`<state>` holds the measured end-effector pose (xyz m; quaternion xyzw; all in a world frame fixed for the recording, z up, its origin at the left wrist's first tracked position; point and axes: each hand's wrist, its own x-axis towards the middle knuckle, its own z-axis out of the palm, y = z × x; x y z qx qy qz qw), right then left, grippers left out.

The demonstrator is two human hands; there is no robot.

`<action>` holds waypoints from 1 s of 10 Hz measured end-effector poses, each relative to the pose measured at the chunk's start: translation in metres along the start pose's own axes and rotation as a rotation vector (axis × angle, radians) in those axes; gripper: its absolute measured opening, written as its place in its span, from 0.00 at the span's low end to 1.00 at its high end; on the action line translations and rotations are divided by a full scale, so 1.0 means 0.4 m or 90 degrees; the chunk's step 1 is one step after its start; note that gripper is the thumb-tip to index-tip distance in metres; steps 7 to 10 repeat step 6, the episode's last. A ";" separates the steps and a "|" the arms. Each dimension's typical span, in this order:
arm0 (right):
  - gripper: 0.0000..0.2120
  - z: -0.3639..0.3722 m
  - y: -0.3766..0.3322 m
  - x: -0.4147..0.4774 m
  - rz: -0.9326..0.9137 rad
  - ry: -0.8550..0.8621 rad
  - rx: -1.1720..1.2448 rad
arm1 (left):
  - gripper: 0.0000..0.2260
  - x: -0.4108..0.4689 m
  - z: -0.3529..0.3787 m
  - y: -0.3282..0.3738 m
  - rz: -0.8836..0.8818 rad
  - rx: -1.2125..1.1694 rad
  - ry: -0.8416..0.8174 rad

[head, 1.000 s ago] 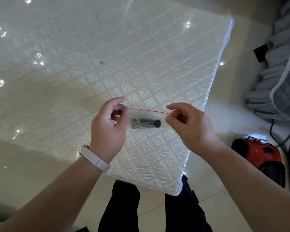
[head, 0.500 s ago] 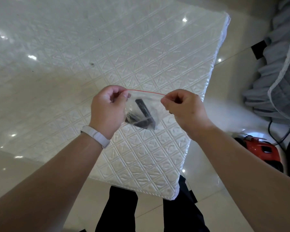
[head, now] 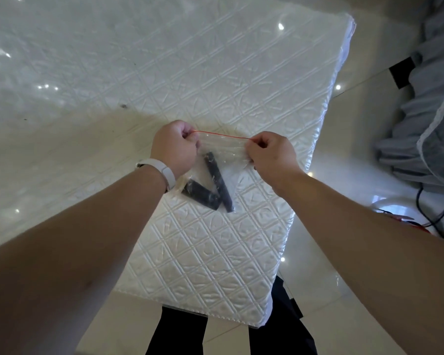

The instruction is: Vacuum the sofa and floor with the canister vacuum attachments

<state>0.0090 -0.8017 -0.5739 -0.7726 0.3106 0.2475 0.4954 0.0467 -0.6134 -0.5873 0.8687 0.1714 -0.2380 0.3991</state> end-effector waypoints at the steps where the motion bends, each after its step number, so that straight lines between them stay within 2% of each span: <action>1: 0.07 -0.002 0.005 0.031 -0.019 -0.008 -0.067 | 0.05 0.046 0.012 0.007 0.009 0.018 -0.004; 4: 0.02 -0.032 -0.007 0.060 -0.007 -0.024 -0.092 | 0.02 0.048 0.010 0.037 0.002 0.023 0.042; 5: 0.09 -0.055 -0.013 0.046 -0.019 -0.028 -0.123 | 0.09 0.031 0.002 0.059 0.050 0.103 0.050; 6: 0.16 -0.094 -0.036 -0.002 -0.090 0.010 -0.198 | 0.11 -0.024 -0.024 0.083 0.139 0.157 0.086; 10: 0.16 -0.094 -0.036 -0.002 -0.090 0.010 -0.198 | 0.11 -0.024 -0.024 0.083 0.139 0.157 0.086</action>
